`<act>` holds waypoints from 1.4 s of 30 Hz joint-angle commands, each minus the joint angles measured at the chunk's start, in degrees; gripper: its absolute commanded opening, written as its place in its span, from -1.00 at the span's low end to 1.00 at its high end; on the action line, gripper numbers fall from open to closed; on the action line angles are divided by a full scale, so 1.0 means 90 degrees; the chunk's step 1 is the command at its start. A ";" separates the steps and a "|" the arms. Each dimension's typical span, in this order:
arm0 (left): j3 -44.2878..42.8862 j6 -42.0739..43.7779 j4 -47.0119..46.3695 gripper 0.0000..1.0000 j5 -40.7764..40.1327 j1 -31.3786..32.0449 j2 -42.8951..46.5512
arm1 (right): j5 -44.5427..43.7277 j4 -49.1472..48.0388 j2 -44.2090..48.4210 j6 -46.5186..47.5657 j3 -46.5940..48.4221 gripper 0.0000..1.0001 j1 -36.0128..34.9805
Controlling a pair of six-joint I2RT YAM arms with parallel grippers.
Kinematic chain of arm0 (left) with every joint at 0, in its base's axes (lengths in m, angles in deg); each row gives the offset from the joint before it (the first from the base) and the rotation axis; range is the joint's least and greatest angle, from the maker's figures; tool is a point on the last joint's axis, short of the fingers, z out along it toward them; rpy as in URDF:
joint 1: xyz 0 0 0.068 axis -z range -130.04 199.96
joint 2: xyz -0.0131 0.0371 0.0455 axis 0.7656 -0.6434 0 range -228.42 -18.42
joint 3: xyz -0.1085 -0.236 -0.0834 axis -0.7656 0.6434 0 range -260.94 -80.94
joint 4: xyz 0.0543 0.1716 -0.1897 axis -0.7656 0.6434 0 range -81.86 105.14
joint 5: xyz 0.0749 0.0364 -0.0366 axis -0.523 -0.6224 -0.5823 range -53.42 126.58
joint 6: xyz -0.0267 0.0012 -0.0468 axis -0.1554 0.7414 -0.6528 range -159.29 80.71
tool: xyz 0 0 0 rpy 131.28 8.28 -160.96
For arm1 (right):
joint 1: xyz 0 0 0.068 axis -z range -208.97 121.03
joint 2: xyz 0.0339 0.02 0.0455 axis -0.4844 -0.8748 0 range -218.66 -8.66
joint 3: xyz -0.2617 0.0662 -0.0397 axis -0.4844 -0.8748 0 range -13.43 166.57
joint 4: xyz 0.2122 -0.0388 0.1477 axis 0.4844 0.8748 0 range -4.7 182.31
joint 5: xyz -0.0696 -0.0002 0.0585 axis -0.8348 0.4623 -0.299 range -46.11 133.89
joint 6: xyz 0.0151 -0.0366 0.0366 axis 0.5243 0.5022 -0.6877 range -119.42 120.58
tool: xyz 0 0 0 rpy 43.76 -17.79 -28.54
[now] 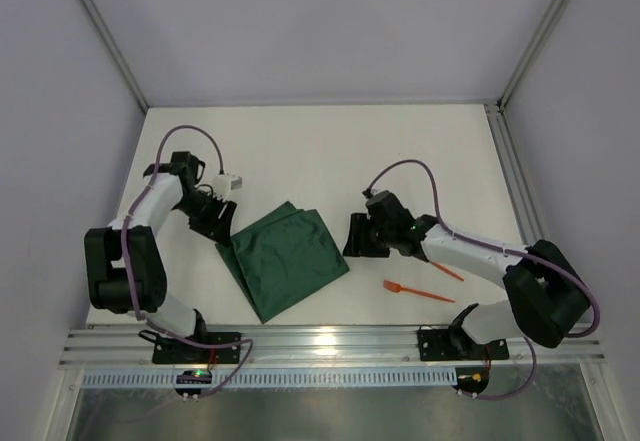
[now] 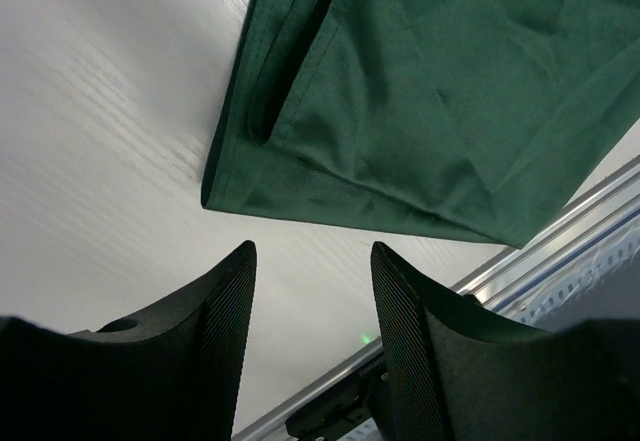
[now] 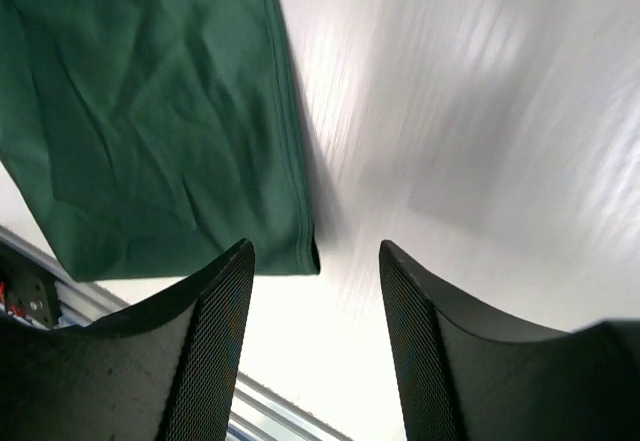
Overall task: Fold the napkin into a case and place the utensils inside
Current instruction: Rotate the square-folded napkin at the center of the board, then smooth out the square-folded napkin at the center of the board.
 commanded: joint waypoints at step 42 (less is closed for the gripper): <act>0.0066 -0.0439 -0.1017 -0.99 -0.0736 0.0789 -0.0087 | 0.1528 -0.0165 -0.4588 0.2322 0.4932 -0.93 0.0741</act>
